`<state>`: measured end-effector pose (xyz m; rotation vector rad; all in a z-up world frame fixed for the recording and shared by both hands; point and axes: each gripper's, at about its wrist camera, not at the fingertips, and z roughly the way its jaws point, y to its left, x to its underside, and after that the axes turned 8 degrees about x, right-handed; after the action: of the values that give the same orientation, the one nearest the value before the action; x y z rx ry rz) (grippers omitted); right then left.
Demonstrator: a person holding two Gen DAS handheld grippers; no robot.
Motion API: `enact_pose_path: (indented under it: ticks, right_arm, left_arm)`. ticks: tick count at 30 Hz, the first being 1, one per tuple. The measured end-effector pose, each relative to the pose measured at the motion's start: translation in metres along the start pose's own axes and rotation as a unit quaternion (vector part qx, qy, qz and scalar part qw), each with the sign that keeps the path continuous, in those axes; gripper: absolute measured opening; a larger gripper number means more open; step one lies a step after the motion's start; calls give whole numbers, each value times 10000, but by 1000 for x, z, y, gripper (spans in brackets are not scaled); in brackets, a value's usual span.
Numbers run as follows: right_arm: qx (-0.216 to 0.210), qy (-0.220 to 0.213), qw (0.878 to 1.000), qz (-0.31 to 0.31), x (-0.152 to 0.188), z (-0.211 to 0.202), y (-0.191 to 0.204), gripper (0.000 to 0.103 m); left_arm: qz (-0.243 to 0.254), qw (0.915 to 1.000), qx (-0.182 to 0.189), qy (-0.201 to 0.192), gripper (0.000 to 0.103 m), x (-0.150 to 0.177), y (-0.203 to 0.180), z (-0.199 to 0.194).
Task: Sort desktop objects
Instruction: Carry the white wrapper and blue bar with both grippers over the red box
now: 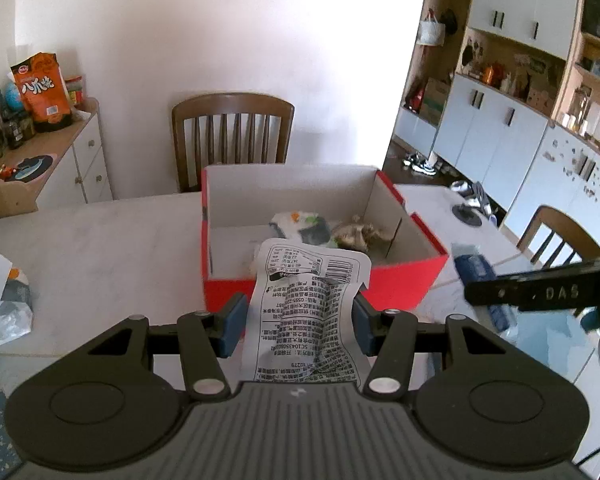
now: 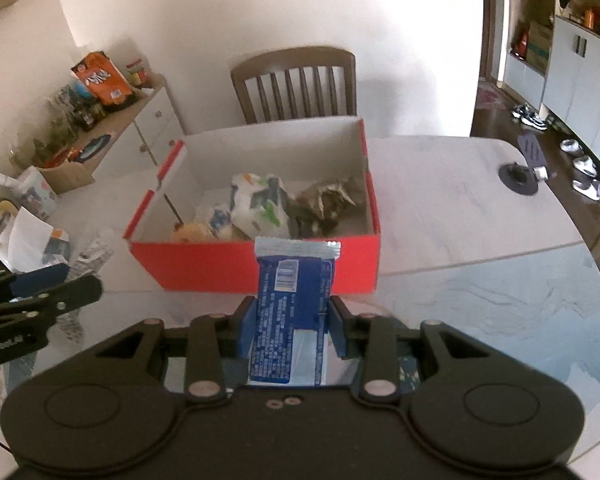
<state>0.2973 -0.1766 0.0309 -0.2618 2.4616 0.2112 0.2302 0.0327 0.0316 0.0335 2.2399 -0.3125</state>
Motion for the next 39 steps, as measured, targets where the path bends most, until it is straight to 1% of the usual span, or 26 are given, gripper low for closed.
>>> enact_pose_path:
  ticks: [2, 9, 12, 23, 31, 39]
  right_arm:
    - [-70, -35, 10000, 35, -5, -1, 2, 37]
    - [-191, -211, 9996, 21, -21, -2, 9, 37]
    - [-212, -252, 9995, 10, -28, 0, 11, 37]
    - [-228, -453, 9987, 0, -57, 14, 9, 37]
    - [-263, -419, 9987, 89, -72, 36, 6, 37]
    - [-215, -330, 9992, 82, -83, 63, 4, 37]
  left_arm:
    - [-80, 9999, 53, -53, 53, -8, -3, 3]
    - [-258, 9995, 69, -183, 53, -31, -9, 15]
    - [-457, 9987, 111, -198, 53, -41, -8, 22]
    - [-797, 9966, -48, -187, 53, -71, 1, 53]
    - [-754, 9969, -186, -153, 53, -90, 4, 76]
    - [-782, 9966, -269, 31, 53, -95, 12, 99]
